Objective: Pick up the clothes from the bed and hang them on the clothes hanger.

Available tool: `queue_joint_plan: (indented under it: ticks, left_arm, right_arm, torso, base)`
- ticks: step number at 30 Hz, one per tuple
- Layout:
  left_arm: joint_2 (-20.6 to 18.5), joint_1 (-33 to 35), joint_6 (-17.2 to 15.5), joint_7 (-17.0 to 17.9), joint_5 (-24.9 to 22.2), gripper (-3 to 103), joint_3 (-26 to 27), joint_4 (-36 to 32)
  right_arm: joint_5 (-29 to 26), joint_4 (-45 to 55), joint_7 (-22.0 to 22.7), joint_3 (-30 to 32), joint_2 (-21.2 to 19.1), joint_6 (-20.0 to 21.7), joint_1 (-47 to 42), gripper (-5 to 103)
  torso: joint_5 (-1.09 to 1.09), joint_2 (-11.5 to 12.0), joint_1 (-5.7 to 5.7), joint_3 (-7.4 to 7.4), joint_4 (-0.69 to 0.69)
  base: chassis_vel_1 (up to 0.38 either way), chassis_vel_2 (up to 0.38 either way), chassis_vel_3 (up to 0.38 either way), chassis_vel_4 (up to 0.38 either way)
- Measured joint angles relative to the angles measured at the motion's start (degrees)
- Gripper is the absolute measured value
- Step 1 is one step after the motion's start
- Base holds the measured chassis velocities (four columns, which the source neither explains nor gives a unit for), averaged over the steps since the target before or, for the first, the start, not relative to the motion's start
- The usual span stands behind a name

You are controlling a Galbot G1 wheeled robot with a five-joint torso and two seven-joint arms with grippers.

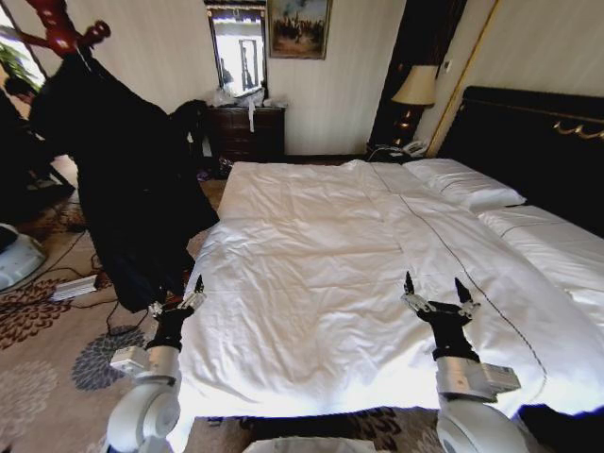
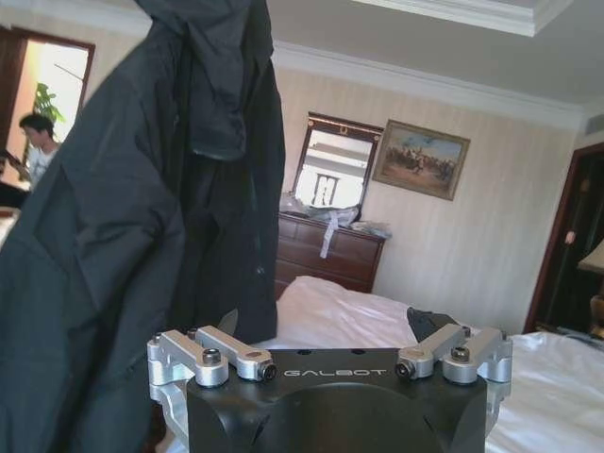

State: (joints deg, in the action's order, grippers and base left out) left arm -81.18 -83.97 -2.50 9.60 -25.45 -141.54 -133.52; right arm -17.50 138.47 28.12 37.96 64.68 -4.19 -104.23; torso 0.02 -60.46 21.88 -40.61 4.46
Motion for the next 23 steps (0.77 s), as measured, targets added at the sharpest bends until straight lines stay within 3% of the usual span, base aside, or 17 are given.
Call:
queue_joint_plan:
  ticks: [5,10,23]
  left_arm:
    - [-2.2,2.5,0.5,-1.5,5.5,100,0.3,-2.3]
    - [-5.6,4.5,0.6,-4.1,7.6,100,0.1,-4.2]
    - [-5.8,4.6,0.4,-4.2,7.5,100,0.3,-4.3]
  right_arm:
    - [1.9,-3.1,-2.8,2.1,1.5,-3.8,0.7,100]
    - [3.2,-3.9,-3.7,2.8,2.5,-4.4,0.9,100]
    - [3.3,-3.9,-3.7,2.8,2.5,-4.5,1.0,100]
  torso:
    - [-0.01,0.0,0.0,0.0,0.0]
    - [-0.01,0.0,0.0,0.01,-0.01]
    - [-0.02,0.0,0.0,0.0,0.01]
  base:
    - [0.0,0.0,0.0,0.0]
    - [0.0,0.0,0.0,0.0]
    - [0.0,0.0,0.0,0.0]
